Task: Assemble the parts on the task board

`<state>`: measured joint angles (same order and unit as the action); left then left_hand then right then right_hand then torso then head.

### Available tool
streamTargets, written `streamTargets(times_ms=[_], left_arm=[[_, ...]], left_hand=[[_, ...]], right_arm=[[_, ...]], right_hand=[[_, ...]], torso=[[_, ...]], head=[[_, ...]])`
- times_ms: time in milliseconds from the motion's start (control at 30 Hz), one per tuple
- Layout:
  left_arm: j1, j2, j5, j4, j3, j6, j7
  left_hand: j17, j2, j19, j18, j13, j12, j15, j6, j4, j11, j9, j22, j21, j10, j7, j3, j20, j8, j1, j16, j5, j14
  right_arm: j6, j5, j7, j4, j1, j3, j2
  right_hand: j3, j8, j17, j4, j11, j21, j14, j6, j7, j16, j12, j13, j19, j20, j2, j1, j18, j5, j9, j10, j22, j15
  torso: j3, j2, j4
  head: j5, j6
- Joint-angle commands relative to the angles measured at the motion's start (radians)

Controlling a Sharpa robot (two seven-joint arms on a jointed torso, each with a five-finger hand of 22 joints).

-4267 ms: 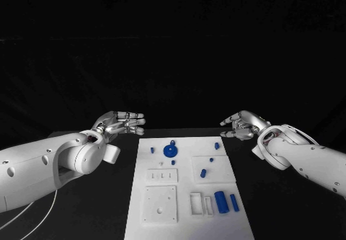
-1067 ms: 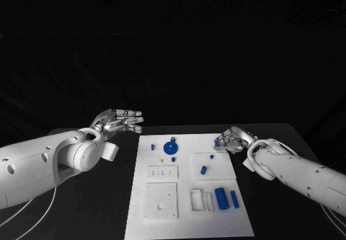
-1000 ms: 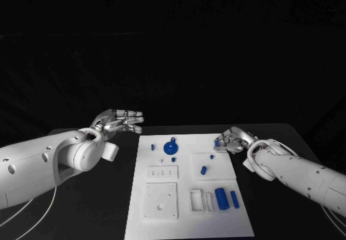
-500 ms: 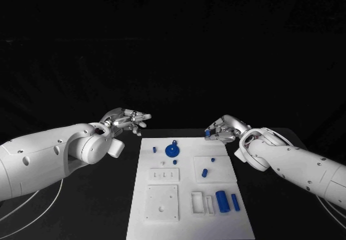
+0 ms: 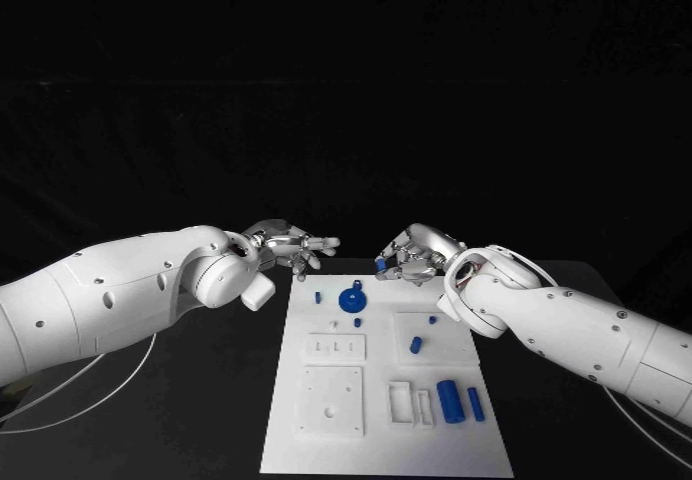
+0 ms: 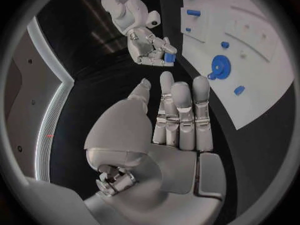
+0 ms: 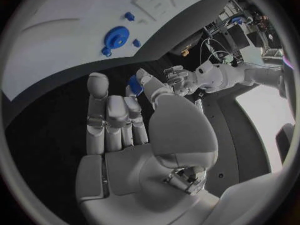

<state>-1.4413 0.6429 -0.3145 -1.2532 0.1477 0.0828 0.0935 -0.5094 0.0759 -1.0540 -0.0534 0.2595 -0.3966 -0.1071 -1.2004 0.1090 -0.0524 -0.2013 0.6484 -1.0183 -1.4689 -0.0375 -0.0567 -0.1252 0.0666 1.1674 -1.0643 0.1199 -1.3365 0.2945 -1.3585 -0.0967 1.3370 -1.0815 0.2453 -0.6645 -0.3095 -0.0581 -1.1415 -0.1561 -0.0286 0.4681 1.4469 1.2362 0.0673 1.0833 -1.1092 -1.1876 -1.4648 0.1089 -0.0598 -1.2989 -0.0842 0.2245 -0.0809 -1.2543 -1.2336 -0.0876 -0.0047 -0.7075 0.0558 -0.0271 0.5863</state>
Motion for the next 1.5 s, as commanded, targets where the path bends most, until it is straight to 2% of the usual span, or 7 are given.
streamTargets(times_ms=[33,100,300,700,967,1100,1500], left_arm=[[-0.003,-0.017,-0.093,0.006,0.000,-0.070,0.125],[-0.004,-0.028,-0.107,0.009,0.000,-0.069,0.152],[-0.004,-0.057,-0.130,0.016,0.001,-0.048,0.208],[-0.004,-0.086,-0.157,0.018,0.001,-0.022,0.260],[-0.004,-0.094,-0.168,0.018,0.001,-0.017,0.274],[-0.004,-0.099,-0.173,0.018,0.001,-0.016,0.279],[-0.004,-0.108,-0.184,0.022,0.002,-0.013,0.286]], left_hand=[[0.001,0.032,0.008,0.000,0.009,-0.007,0.001,0.007,0.044,-0.003,-0.024,0.005,-0.004,-0.045,-0.002,-0.026,0.002,-0.001,-0.023,-0.008,-0.012,-0.004],[-0.004,0.051,0.008,0.001,0.022,-0.018,-0.001,0.008,0.076,-0.005,-0.058,0.013,-0.009,-0.043,0.000,-0.040,0.001,-0.001,-0.035,-0.021,-0.012,-0.005],[-0.008,0.071,0.011,0.000,0.035,-0.028,-0.001,0.013,0.106,-0.005,-0.134,0.027,-0.013,-0.045,0.004,-0.043,0.000,-0.001,-0.043,-0.033,-0.017,-0.003],[-0.005,0.082,0.011,-0.001,0.036,-0.025,0.000,0.028,0.127,-0.003,-0.142,0.031,-0.010,-0.045,0.001,-0.044,0.001,-0.002,-0.048,-0.032,-0.035,-0.003],[-0.005,0.077,0.010,-0.001,0.037,-0.026,0.000,0.028,0.128,-0.003,-0.142,0.033,-0.010,-0.045,0.001,-0.047,0.001,-0.002,-0.043,-0.033,-0.034,-0.004],[-0.005,0.065,0.010,-0.001,0.038,-0.028,0.000,0.028,0.108,-0.003,-0.140,0.036,-0.010,-0.045,0.001,-0.042,0.001,-0.002,-0.037,-0.035,0.013,-0.004],[-0.003,0.039,0.011,-0.001,0.039,-0.027,0.000,0.027,0.079,-0.003,-0.139,0.041,-0.008,-0.044,0.000,-0.043,0.001,-0.002,-0.034,-0.036,0.016,-0.002]], right_arm=[[-0.041,-0.061,-0.095,0.010,-0.002,-0.002,0.018],[-0.048,-0.067,-0.114,0.012,-0.004,-0.003,0.031],[-0.065,-0.082,-0.150,0.014,-0.007,-0.005,0.062],[-0.065,-0.119,-0.189,0.028,-0.009,-0.008,0.092],[-0.068,-0.133,-0.200,0.035,-0.009,-0.008,0.102],[-0.069,-0.140,-0.203,0.038,-0.009,-0.009,0.106],[-0.080,-0.154,-0.208,0.042,-0.009,-0.011,0.114]], right_hand=[[-0.010,-0.005,0.001,0.001,0.000,0.003,0.003,0.003,-0.008,-0.004,0.004,0.002,-0.046,0.001,-0.008,0.002,-0.003,0.004,-0.027,0.005,0.002,-0.002],[-0.026,-0.007,0.001,0.005,0.001,0.004,0.004,0.001,-0.006,-0.006,0.006,0.004,-0.046,0.001,-0.012,0.005,-0.003,-0.001,-0.028,0.006,0.003,-0.002],[-0.024,-0.005,0.000,0.007,0.000,0.003,0.004,-0.001,-0.008,-0.005,0.006,0.004,-0.046,0.001,-0.016,0.008,-0.003,0.006,-0.028,0.006,0.004,-0.001],[-0.023,-0.006,0.000,0.011,0.000,0.005,0.004,0.000,-0.008,-0.005,0.005,0.005,-0.046,0.001,-0.019,0.008,-0.003,0.005,-0.028,0.006,0.005,-0.002],[-0.024,-0.006,-0.001,0.014,0.000,0.006,0.005,0.001,-0.009,-0.005,0.005,0.005,-0.047,0.002,-0.021,0.007,-0.002,0.004,-0.028,0.004,0.006,-0.002],[-0.024,-0.006,-0.001,0.014,0.000,0.006,0.005,0.001,-0.009,-0.005,0.005,0.005,-0.047,0.002,-0.021,0.007,-0.002,0.004,-0.028,0.004,0.006,-0.002],[-0.024,-0.005,-0.002,0.018,-0.001,0.010,0.005,0.002,-0.009,-0.005,0.005,0.006,-0.047,0.002,-0.024,0.007,-0.002,0.006,-0.028,0.004,0.007,-0.002]], torso=[[-0.0021,0.005,0.0036],[-0.0024,0.005,0.0057],[-0.0016,0.003,0.0020],[0.0002,0.001,0.0002],[0.0002,0.002,0.0002],[0.0003,0.001,0.0001],[0.0000,0.002,0.0006]], head=[[-0.002,0.005],[-0.002,0.003],[0.003,0.003],[0.005,0.003],[0.013,0.005],[0.011,0.005],[0.009,0.005]])
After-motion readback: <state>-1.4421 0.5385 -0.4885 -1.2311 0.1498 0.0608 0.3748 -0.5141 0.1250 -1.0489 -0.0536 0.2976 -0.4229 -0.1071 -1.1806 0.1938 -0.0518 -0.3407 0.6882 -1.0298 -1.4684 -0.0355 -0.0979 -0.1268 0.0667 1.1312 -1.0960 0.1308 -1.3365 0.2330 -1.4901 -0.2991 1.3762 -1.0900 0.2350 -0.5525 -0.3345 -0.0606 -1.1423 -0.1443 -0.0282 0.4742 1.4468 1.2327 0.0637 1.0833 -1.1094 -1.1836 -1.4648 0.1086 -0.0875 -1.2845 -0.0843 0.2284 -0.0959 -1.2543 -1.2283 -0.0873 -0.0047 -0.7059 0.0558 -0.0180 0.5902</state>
